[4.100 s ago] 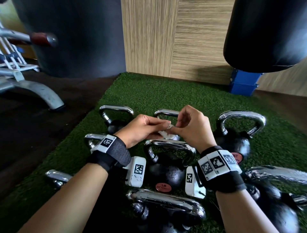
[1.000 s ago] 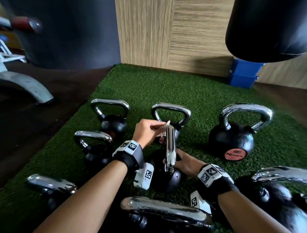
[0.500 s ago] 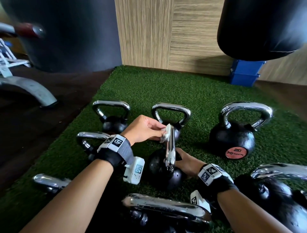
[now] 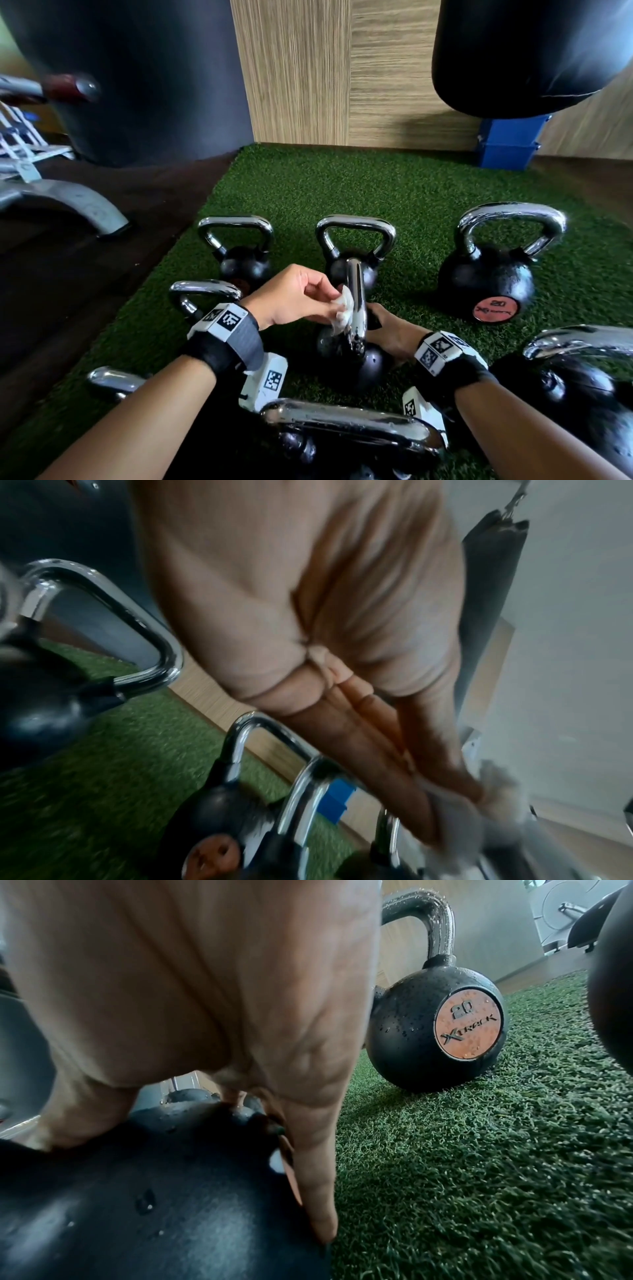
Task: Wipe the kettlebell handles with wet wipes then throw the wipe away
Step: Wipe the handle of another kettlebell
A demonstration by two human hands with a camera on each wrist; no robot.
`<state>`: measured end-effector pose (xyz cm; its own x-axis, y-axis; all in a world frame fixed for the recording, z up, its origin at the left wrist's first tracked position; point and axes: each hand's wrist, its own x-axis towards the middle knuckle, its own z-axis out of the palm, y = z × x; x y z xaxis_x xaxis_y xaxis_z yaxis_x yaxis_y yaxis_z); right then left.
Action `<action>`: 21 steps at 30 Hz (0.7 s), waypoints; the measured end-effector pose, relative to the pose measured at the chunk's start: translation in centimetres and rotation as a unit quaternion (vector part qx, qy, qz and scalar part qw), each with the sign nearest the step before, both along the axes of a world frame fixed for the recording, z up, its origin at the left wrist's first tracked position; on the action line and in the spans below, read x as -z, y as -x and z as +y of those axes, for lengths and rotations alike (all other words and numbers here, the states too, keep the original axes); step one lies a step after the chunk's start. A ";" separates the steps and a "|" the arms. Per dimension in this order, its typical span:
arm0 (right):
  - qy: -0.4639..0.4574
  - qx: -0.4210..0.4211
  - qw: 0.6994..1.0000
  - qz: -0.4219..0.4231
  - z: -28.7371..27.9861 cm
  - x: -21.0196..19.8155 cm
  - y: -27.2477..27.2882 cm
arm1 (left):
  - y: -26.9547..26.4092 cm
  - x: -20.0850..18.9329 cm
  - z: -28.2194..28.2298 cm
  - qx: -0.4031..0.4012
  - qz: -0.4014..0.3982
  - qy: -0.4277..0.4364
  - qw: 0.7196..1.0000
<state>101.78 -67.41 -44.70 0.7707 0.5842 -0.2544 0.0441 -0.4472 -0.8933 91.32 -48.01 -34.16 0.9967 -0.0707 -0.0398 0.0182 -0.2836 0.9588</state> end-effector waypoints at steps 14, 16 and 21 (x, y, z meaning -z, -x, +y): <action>0.025 -0.020 0.998 -0.052 -0.5 0.5 -0.2 | 2.4 3.1 -0.3 0.032 -0.071 -0.107 0.991; 0.007 -0.020 0.999 -0.040 -0.5 0.6 -0.2 | 2.7 4.0 -0.5 0.016 -0.065 -0.136 0.988; -0.020 -0.046 0.997 -0.062 -0.6 -0.8 0.7 | 3.2 5.3 -0.7 -0.019 -0.049 -0.120 0.991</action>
